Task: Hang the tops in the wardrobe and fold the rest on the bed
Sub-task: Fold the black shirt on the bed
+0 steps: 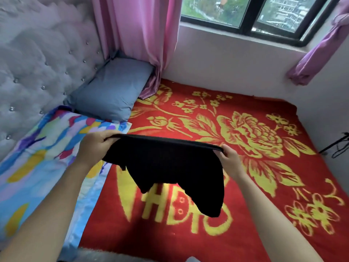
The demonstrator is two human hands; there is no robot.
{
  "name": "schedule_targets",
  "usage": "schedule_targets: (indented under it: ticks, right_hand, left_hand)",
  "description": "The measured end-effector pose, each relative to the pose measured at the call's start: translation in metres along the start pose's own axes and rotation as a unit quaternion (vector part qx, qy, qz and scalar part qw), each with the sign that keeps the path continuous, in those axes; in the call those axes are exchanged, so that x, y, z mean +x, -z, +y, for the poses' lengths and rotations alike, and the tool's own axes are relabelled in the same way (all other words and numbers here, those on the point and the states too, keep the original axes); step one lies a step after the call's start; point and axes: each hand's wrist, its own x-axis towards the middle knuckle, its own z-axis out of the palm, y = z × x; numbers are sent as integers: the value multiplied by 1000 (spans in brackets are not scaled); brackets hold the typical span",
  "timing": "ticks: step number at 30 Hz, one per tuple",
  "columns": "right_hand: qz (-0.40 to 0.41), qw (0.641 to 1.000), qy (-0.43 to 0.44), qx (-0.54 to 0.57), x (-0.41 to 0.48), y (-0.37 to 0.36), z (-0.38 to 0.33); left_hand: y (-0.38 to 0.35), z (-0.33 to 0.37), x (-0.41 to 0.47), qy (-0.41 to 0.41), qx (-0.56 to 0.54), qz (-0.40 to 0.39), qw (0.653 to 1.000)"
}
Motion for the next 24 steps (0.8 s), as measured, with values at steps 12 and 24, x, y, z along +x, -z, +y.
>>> schedule_targets:
  ticks: [12,24]
  right_hand:
    - [-306,925,-49,-221,34,74,-71]
    - [-90,991,-93,23,55,37,-44]
  left_hand:
    - [68,52,77,-110,72,124,984]
    - [61,62,122,-79,54,130,987]
